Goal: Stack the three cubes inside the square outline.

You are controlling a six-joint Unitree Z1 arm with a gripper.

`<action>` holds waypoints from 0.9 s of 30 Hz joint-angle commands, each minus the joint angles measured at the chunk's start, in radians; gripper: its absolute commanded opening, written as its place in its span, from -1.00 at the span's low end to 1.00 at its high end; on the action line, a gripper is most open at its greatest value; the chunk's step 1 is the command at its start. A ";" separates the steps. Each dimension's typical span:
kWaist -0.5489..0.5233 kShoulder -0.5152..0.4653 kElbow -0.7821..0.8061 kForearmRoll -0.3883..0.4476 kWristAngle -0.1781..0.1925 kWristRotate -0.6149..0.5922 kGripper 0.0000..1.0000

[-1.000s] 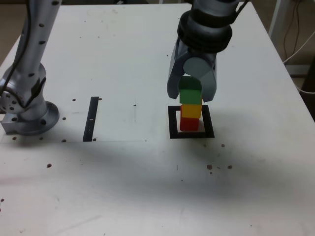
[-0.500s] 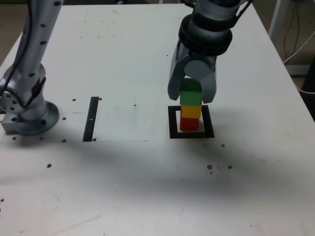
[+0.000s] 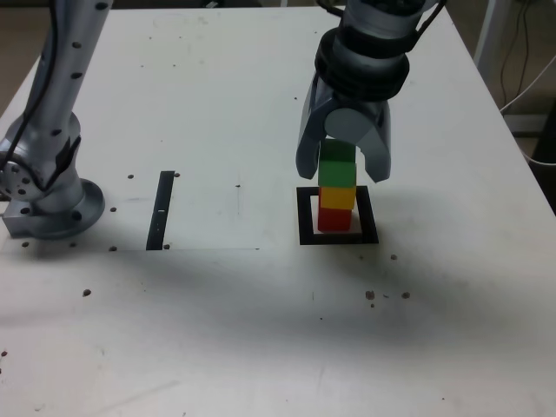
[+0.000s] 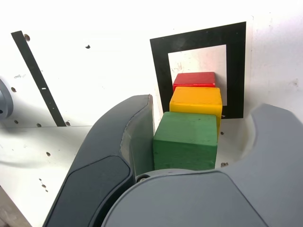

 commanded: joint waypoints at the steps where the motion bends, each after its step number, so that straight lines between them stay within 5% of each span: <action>1: 0.002 -0.013 -0.002 0.008 0.004 0.001 0.98; 18: 0.002 -0.173 0.008 0.064 0.035 0.001 0.99; 27: 0.002 -0.281 0.146 0.059 0.026 -0.016 0.99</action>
